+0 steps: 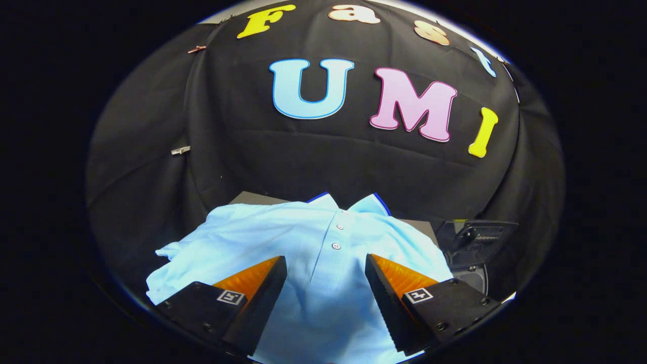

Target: Put the clothes into the washing machine and then close the washing machine lid.

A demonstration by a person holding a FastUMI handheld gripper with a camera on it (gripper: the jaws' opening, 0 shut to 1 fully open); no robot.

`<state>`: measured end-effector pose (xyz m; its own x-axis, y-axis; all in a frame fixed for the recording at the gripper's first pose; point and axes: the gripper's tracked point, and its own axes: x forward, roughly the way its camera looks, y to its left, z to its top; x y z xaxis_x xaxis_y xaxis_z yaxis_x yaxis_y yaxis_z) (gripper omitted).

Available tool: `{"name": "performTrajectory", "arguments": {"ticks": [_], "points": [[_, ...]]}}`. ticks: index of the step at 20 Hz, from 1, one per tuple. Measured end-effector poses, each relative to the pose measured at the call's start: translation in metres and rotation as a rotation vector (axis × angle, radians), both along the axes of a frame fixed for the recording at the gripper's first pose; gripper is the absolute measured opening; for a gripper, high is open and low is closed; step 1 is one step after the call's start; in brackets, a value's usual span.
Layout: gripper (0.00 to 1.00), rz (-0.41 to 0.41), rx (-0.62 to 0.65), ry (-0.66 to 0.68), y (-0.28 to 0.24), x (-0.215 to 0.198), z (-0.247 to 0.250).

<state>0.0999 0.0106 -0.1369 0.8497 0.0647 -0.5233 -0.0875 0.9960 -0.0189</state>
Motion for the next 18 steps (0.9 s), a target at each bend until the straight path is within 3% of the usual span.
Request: {"name": "performTrajectory", "arguments": {"ticks": [4,10,11,13,15,17,18], "points": [[0.97,0.011,0.073,0.121,0.008,0.005,-0.030],[0.92,0.015,0.062,0.137,0.008,0.008,-0.029],[0.75,0.004,0.058,0.145,0.006,0.009,-0.030],[0.75,0.044,0.073,0.164,0.015,0.007,-0.032],[0.54,0.081,0.076,0.181,0.016,0.003,-0.035],[0.54,0.098,0.081,0.186,0.012,0.001,-0.030],[0.39,0.080,0.111,0.192,0.012,0.002,-0.032]]}}
